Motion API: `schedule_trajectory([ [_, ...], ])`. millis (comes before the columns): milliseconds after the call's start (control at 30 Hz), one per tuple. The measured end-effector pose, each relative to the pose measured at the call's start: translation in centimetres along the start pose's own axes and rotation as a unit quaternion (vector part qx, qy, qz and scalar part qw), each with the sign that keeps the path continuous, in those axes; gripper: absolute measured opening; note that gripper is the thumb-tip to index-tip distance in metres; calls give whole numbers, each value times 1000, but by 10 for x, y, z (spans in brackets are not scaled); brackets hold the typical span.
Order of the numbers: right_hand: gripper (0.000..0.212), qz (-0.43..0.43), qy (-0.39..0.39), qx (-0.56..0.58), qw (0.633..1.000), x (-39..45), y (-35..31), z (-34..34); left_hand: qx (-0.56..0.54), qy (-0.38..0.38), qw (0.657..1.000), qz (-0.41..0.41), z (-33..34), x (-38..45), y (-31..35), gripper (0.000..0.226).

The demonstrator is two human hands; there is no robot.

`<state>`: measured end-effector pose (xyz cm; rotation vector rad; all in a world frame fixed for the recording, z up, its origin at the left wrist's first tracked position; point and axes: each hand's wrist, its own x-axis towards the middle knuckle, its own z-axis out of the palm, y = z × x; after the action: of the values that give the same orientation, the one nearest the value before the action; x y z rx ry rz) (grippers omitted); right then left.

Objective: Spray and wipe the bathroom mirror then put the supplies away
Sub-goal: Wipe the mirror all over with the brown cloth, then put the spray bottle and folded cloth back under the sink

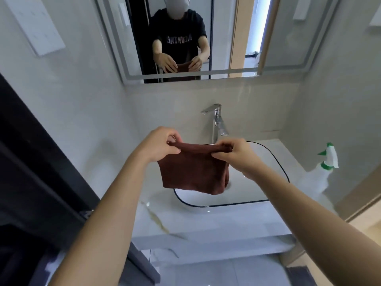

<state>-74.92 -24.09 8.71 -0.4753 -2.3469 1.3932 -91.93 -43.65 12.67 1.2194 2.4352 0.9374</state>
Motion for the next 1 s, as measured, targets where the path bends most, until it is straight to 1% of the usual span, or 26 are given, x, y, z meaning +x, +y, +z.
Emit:
schedule_trajectory([
  [67, 9, 7, -15, 6, 1000, -9, 7, 8, 3, -8, 1000, -9, 5, -12, -7, 23],
  [200, 11, 24, -60, 46, 997, -26, 23, 25, -1, -20, 1000, -21, 16, -30, -24, 21],
  [300, 8, 51, -69, 63, 994, -34, 34, 39, -5, -46, 999, -17, 21, -31, -40, 19],
  [367, 5, 94, -63, 85, 990, -33, 44, 49, 6, -58, 998, -12, 26, -23, -53, 19],
  [400, 8, 120, -58, 89, 987, -30, 49, 54, 17, -66, 998, -11, 30, -16, -59, 19],
  [467, 14, 172, -35, 62, 983, -19, 61, 64, 47, -86, 995, -13, 43, 1, -72, 22],
  [533, 10, 210, -10, 15, 977, -6, 73, 72, 71, -106, 992, -15, 58, 19, -82, 24],
  [600, 4, 232, 15, -14, 973, 3, 82, 76, 79, -108, 991, -17, 72, 34, -90, 22],
  [733, 2, 238, 40, -41, 969, 10, 94, 80, 82, -112, 990, -28, 90, 56, -103, 16],
  [800, 7, 247, 52, -58, 966, 12, 99, 81, 88, -104, 990, -39, 97, 61, -108, 18],
  [900, 25, 261, 78, -81, 959, 18, 105, 75, 108, -56, 991, -50, 102, 67, -106, 30],
  [1000, 34, 254, 117, -111, 954, 20, 104, 60, 106, -6, 994, -28, 106, 75, -98, 30],
])
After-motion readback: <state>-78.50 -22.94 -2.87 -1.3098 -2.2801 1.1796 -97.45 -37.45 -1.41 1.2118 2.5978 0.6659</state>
